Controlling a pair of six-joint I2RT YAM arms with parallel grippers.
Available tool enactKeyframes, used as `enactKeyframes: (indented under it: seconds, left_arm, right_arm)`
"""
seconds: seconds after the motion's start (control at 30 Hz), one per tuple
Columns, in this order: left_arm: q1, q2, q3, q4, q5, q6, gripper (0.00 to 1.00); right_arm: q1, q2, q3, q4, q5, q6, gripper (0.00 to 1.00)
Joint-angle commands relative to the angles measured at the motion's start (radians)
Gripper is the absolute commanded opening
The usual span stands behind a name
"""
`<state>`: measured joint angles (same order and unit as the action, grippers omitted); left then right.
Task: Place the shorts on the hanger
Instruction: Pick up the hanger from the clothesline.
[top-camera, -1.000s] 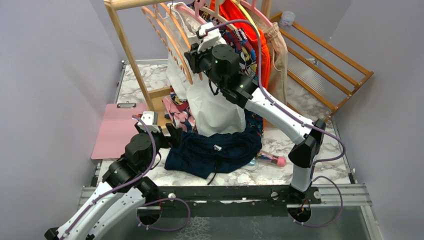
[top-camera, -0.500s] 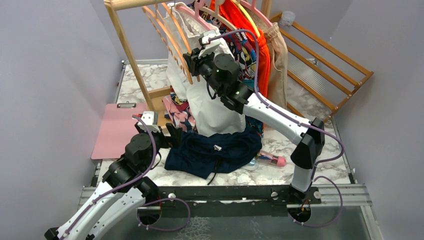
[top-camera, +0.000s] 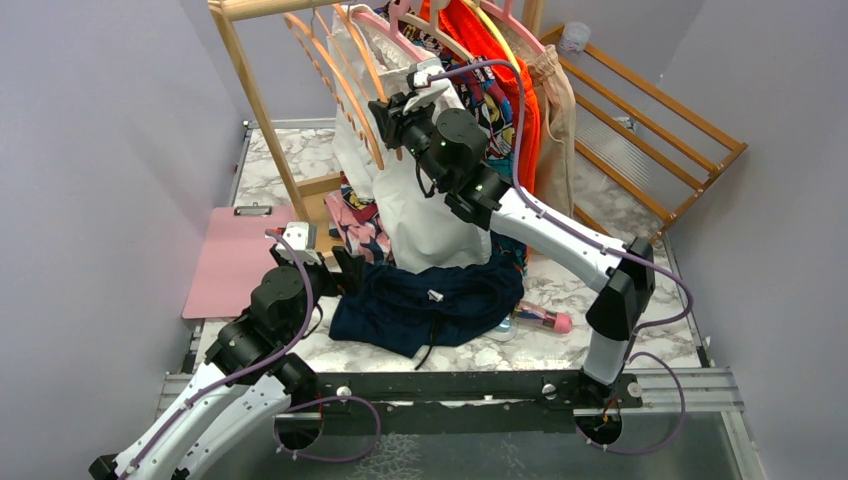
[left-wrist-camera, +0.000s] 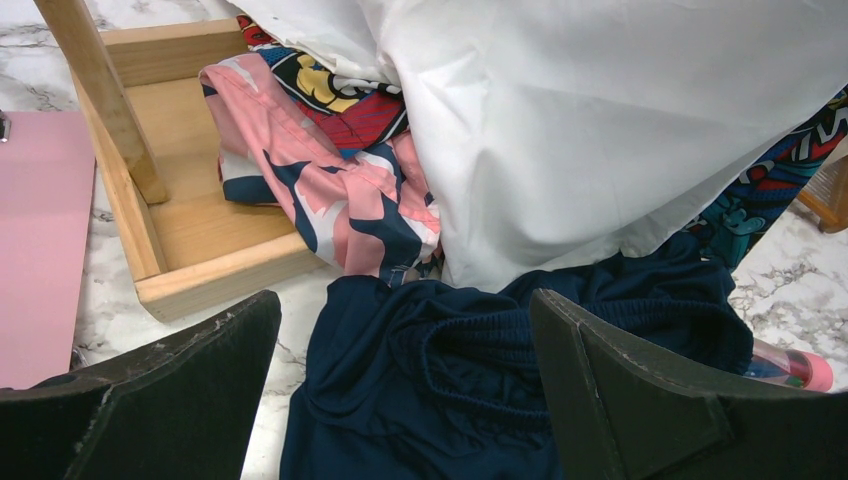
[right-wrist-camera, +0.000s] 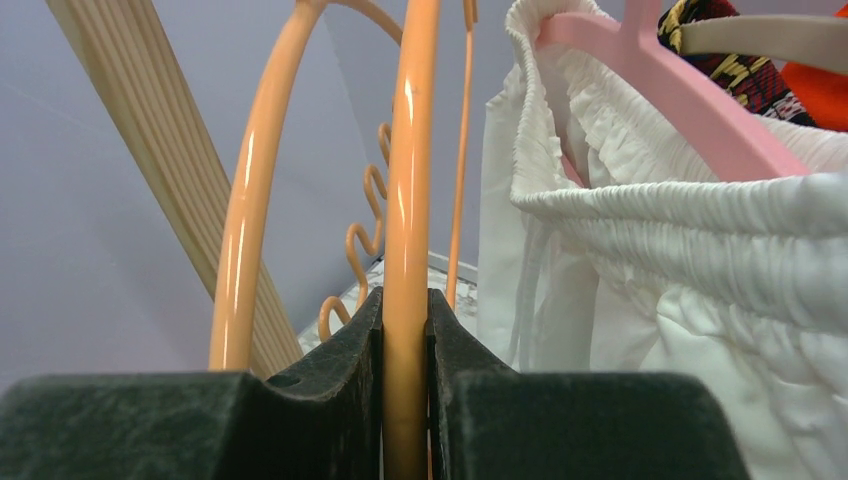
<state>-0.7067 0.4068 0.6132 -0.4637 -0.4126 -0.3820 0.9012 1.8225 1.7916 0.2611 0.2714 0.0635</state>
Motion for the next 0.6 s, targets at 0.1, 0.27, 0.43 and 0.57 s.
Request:
enactKeyframes:
  seconds: [0.1,0.27,0.43,0.57]
  left_arm:
    - [0.003,0.003,0.002,0.022,-0.012,0.009,0.96]
    - [0.003,0.004,0.002,0.023,-0.012,0.009,0.96]
    - [0.004,0.006,0.003,0.023,-0.011,0.009,0.96]
    - [0.003,0.006,0.002,0.023,-0.011,0.009,0.96]
  right_arm:
    - [-0.004,-0.065,0.017,0.087,-0.033,0.007,0.01]
    - [-0.004,-0.075,0.010,0.082,-0.035,0.007,0.01]
    - [-0.004,-0.093,-0.014,0.083,-0.035,0.007,0.01]
    - [-0.004,-0.116,-0.043,0.079,-0.040,0.000,0.01]
